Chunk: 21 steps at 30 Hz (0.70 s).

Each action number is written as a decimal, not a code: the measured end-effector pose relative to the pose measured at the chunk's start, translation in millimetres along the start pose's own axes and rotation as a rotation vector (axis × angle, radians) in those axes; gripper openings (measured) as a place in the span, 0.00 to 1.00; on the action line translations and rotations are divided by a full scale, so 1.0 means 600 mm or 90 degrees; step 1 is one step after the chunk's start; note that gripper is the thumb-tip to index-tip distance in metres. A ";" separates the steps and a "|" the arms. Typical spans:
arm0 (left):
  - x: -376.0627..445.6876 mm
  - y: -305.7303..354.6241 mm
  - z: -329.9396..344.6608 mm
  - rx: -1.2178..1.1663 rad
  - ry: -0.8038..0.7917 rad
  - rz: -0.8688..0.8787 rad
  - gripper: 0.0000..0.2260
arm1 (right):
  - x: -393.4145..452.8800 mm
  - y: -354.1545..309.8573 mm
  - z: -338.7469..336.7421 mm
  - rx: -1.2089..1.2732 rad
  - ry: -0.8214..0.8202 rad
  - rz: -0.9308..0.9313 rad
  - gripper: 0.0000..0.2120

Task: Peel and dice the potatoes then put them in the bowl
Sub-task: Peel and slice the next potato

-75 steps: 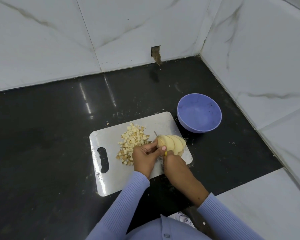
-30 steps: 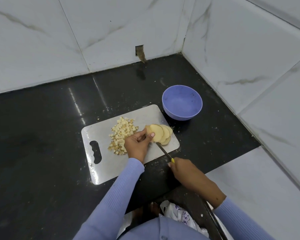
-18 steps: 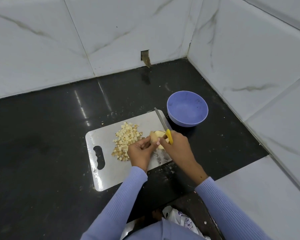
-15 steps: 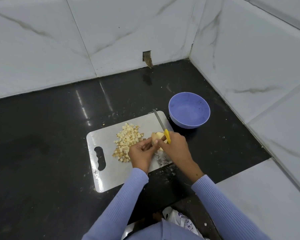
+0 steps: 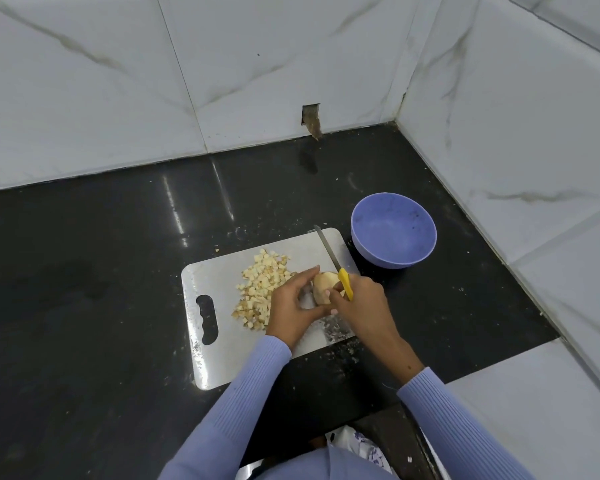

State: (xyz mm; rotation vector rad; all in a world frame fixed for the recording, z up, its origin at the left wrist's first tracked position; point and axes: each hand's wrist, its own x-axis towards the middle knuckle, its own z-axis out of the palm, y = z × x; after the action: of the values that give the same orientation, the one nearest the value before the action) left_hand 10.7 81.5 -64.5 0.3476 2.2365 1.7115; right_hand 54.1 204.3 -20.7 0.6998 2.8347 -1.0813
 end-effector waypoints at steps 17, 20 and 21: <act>-0.008 -0.014 0.011 -0.170 0.042 -0.083 0.33 | -0.076 0.021 -0.001 -0.123 -0.055 -0.076 0.12; -0.009 -0.015 0.013 -0.188 0.045 -0.091 0.32 | -0.080 0.020 0.003 -0.127 -0.065 -0.065 0.14; -0.010 -0.017 0.014 -0.191 0.043 -0.091 0.32 | -0.082 0.018 0.003 -0.129 -0.069 -0.061 0.14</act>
State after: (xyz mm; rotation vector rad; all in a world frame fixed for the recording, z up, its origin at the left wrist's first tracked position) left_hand 19.0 84.1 -75.7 0.0587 1.9534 1.9666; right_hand 102.4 190.7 -20.1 0.4790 2.8550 -0.7986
